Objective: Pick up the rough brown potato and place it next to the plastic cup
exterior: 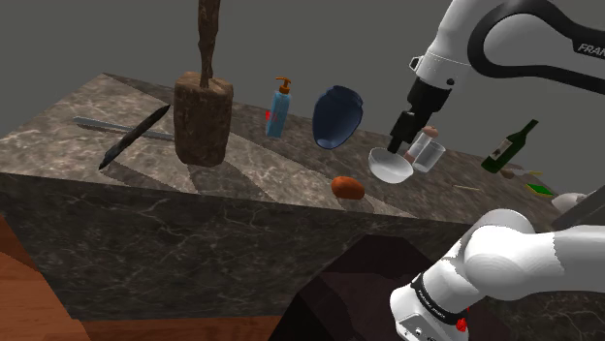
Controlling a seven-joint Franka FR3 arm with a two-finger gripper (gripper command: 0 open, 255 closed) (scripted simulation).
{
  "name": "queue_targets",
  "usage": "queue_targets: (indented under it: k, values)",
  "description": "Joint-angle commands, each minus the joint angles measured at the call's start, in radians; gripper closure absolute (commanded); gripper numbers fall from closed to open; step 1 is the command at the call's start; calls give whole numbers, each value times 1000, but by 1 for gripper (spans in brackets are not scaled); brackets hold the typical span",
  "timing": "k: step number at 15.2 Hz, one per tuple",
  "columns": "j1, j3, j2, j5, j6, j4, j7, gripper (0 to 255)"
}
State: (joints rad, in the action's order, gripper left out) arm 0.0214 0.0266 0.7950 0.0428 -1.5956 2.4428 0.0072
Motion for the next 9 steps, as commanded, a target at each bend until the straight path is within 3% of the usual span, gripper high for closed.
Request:
queue_targets:
  k: [1, 9]
  values:
    - [0, 0, 0, 0, 0, 0, 0, 0]
    - [114, -144, -216, 78, -255, 76, -453, 0]
